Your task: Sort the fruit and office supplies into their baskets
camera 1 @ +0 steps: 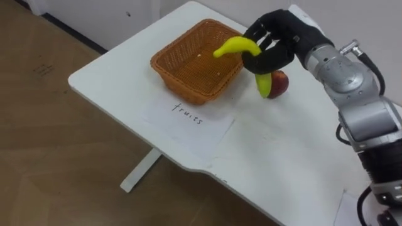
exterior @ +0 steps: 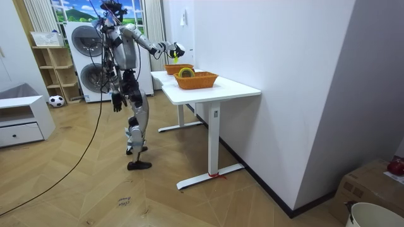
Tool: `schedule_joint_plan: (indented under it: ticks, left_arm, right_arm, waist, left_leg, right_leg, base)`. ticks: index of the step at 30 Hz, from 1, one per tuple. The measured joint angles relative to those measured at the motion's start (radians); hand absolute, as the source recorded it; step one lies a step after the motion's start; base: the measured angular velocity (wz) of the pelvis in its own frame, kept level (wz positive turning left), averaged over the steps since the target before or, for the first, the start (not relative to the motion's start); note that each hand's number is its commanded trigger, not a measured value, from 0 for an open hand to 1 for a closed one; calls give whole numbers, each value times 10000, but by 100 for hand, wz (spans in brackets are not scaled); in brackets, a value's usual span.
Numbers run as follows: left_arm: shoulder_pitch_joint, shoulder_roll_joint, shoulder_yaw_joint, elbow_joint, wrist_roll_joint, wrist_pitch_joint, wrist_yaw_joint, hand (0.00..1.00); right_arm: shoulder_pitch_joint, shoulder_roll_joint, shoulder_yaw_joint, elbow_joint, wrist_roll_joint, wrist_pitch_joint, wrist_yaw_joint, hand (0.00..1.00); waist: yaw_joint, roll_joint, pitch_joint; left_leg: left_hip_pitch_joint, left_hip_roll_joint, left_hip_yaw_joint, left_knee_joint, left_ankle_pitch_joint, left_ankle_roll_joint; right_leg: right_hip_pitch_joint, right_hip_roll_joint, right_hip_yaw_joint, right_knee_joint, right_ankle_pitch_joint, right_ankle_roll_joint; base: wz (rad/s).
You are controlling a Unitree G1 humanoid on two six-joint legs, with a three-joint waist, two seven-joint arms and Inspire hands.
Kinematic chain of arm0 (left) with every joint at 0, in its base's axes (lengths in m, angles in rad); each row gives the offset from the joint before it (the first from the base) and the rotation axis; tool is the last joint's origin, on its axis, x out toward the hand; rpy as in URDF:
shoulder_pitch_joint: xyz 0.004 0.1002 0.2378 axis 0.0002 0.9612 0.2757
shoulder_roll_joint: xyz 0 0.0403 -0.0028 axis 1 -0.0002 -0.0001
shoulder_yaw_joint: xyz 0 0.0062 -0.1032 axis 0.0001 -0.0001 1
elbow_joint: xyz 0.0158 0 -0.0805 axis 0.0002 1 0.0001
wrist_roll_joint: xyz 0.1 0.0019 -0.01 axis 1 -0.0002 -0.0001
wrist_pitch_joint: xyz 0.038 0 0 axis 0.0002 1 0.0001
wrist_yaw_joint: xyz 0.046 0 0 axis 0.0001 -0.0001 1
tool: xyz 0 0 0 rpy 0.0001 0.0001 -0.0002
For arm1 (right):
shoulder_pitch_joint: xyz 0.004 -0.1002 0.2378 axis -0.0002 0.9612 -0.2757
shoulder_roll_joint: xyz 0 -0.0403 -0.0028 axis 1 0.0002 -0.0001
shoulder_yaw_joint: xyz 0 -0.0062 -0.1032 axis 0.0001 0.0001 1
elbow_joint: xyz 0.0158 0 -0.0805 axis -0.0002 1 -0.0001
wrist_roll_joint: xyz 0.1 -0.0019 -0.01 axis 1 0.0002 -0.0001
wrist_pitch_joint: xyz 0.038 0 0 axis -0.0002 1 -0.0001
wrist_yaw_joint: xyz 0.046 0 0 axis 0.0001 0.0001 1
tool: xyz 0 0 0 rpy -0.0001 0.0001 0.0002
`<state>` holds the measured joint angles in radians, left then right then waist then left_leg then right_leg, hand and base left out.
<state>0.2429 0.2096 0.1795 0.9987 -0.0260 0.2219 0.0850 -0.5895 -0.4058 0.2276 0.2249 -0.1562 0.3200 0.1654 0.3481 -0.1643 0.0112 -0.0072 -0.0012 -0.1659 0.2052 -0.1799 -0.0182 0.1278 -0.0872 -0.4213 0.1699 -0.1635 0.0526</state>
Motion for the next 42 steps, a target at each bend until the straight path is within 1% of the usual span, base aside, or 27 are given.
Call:
schedule_joint_plan:
  ticks: [3,4,6,8,11,14,19,22,25,27,29,31,34,37,38,42]
  left_arm:
    - [9,-11,-4,2,-6,-1,0,0]
    - [33,-22,0,2,-5,-1,-2,0]
    - [94,-27,7,2,2,9,-12,0]
    - [115,-42,39,-5,114,49,-26,0]
    - [143,-56,50,-18,221,54,-38,0]
    - [190,-62,48,-18,221,54,-105,0]
    - [260,-63,51,7,411,97,-165,0]
    - [271,-89,128,9,648,128,-180,0]
    - [354,-84,132,1,852,138,-195,0]
    - [431,-63,147,1,868,166,-243,0]
    - [480,-62,152,31,889,171,-290,0]
    - [471,-60,169,32,1006,135,-311,0]
    - [474,-58,344,30,1061,91,-339,0]
    - [484,-24,345,18,1061,53,-333,0]
    - [489,-10,345,24,1063,24,-326,0]
    - [510,15,346,30,1068,-51,-310,0]
  right_arm:
    - [0,21,59,371,58,-9,-356,100]
    - [0,89,59,465,58,-8,-515,100]
    - [0,274,64,476,56,-9,-782,100]
    - [0,404,76,511,58,-14,-1027,100]
    - [0,408,77,531,47,-21,-1259,100]
    - [0,409,81,536,49,-39,-1492,100]
    - [-8,414,234,536,43,-148,-1722,100]
    - [-11,415,279,535,-26,-148,-1789,100]
    - [-12,414,309,535,-25,-148,-1824,100]
    - [-30,414,434,535,-25,-149,-1867,100]
    - [-141,411,697,537,-21,-163,-1879,100]
    - [-189,411,757,537,-9,-255,-1880,100]
    - [-199,412,772,537,-6,-401,-1987,100]
    - [-199,412,775,538,-1,-466,-2206,100]
    - [-199,413,783,547,0,-499,-2316,100]
    - [-199,412,799,549,-1,-674,-2712,100]
  waist:
    - [101,-9,15]
    - [163,-8,17]
    - [170,9,34]
    - [183,25,48]
    - [316,66,77]
    - [415,83,88]
    - [461,86,88]
    - [591,86,84]
    - [737,55,62]
    - [749,22,39]
    - [743,16,36]
    - [764,4,27]
    - [923,-53,-5]
    - [951,-92,12]
    - [961,-72,41]
    - [1001,-128,43]
  left_leg:
    - [23,-25,-89,13,2,3]
    - [27,-31,-88,14,5,7]
    - [18,-57,-106,14,7,11]
    - [-8,-135,-162,13,13,21]
    - [-18,-147,-169,10,13,22]
    - [-20,-147,-170,7,13,22]
    - [-26,-152,-174,3,13,22]
    - [-45,-149,-172,-4,12,22]
    - [-52,-146,-175,4,12,22]
    - [-51,-147,-175,11,12,22]
    - [-13,-153,-173,18,12,22]
    - [-7,-153,-173,24,13,22]
    - [24,-138,-93,14,14,24]
    - [19,-140,-91,18,15,26]
    - [16,-140,-95,17,15,26]
    - [-14,-141,-101,-3,12,26]
  right_leg:
    - [20,-5,74,-4,-9,14]
    - [17,-12,93,-4,-12,17]
    - [18,-34,87,-5,-48,60]
    - [25,-97,86,-2,-140,86]
    - [21,-104,96,4,-169,95]
    - [22,-104,95,5,-181,96]
    - [24,-111,86,5,-181,96]
    - [7,-111,21,4,-181,97]
    - [22,-119,-147,3,-181,96]
    - [52,-123,-214,3,-181,96]
    - [119,-128,-249,2,-181,97]
    - [155,-131,-299,2,-181,97]
    - [172,-135,-315,2,-181,97]
    - [236,-141,-392,0,-181,97]
    - [265,-143,-462,-3,-181,97]
    - [261,-142,-507,-6,-183,101]
  base:
    - [9]
    - [3]
    - [2]
    - [8]
    - [2]
    - [0]
    - [0]
    - [0]
    - [3]
    - [8]
    - [8]
    - [7]
    - [-1]
    - [6]
    - [9]
    - [1]
